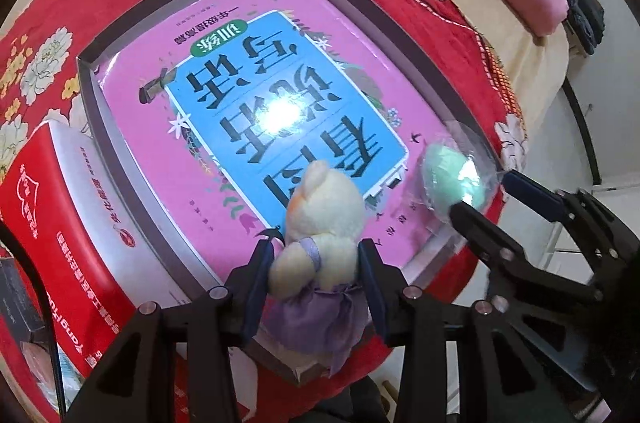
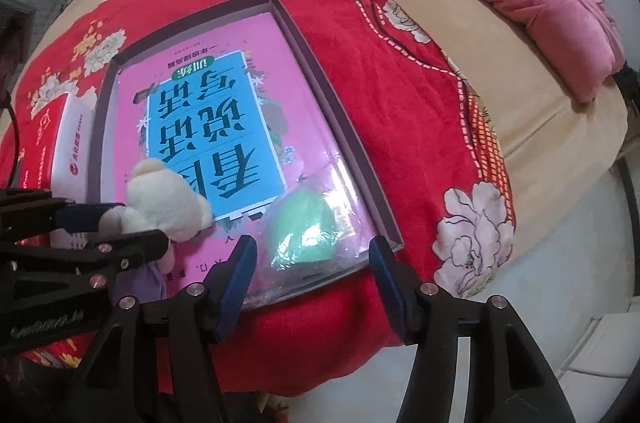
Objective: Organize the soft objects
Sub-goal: 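Lower the teddy bear into the tray and open the left tool, then move both tools back over the pile of items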
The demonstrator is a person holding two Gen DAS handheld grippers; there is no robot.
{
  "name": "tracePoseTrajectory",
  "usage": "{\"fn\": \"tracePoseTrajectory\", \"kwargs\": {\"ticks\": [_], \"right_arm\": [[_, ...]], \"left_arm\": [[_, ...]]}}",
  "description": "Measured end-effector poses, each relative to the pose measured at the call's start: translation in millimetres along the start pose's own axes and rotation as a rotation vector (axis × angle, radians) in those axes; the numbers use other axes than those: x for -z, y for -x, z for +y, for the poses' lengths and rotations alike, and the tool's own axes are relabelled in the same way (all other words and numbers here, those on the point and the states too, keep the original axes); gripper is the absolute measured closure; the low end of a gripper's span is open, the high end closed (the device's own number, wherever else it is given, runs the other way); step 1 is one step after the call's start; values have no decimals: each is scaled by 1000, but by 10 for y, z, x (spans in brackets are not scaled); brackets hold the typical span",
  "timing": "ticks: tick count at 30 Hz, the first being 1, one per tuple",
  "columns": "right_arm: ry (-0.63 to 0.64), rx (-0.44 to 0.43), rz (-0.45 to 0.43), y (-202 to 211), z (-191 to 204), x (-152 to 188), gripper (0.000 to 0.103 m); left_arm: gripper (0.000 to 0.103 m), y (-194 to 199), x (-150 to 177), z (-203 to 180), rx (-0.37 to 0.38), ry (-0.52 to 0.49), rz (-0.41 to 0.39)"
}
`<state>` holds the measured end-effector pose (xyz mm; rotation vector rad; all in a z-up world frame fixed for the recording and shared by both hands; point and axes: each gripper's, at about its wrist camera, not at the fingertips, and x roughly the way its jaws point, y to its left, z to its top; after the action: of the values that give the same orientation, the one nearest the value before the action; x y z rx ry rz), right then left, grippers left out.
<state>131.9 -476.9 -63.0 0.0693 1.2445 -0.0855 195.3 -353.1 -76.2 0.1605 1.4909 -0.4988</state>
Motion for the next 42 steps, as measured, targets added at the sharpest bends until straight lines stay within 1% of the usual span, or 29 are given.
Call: {"fn": "tracePoseTrajectory", "kwargs": {"ticks": [3, 4, 5, 8, 9, 11, 15, 16, 17, 19, 20, 21, 23, 25, 28, 34, 39, 42], "right_arm": [[-11, -9, -12, 75, -30, 24, 43], [-14, -10, -15, 93, -37, 34, 43], [-17, -10, -17, 115, -47, 44, 43], [-15, 4, -26, 182, -56, 71, 43], [-10, 16, -33, 222, -53, 84, 43], [-2, 29, -44, 271, -48, 97, 43], [-35, 16, -65, 405, -88, 131, 43], [-50, 10, -78, 469, -106, 143, 43], [-60, 4, -91, 518, -115, 148, 43], [-83, -7, -118, 638, -126, 153, 41], [-90, -11, -130, 692, -124, 154, 37], [-101, -20, -145, 768, -124, 157, 26], [-110, -27, -165, 875, -108, 157, 25], [-132, -53, -191, 996, -91, 161, 25], [-165, -89, -224, 1152, -57, 164, 25], [-160, -60, -283, 1407, 56, 231, 25], [-168, -85, -311, 1554, 144, 290, 25], [-182, -94, -327, 1634, 207, 306, 25]], "left_arm": [[58, -12, -16, 2, -7, -1, 0], [52, -13, -16, 3, -8, -3, 0], [49, -12, -17, 3, -5, -7, -2], [49, -3, -26, -12, -13, -8, -5], [48, 19, -23, -17, -12, -9, -15], [42, 70, -20, -26, -8, -9, -33], [39, 254, 40, -17, 6, 3, -81], [37, 303, 63, -13, 9, 1, -90], [32, 367, 93, -18, 10, -4, -104], [29, 510, 162, -24, -1, -19, -136], [29, 581, 202, -29, -5, -24, -155], [29, 668, 258, -27, -3, -28, -170], [29, 811, 341, -4, -2, -31, -199], [27, 945, 419, 15, -13, -33, -232], [25, 1069, 521, 44, -13, -30, -257], [25, 1312, 725, 128, -12, -15, -314], [23, 1539, 924, 237, -26, 12, -390], [22, 1621, 1047, 343, -16, 32, -403]]}}
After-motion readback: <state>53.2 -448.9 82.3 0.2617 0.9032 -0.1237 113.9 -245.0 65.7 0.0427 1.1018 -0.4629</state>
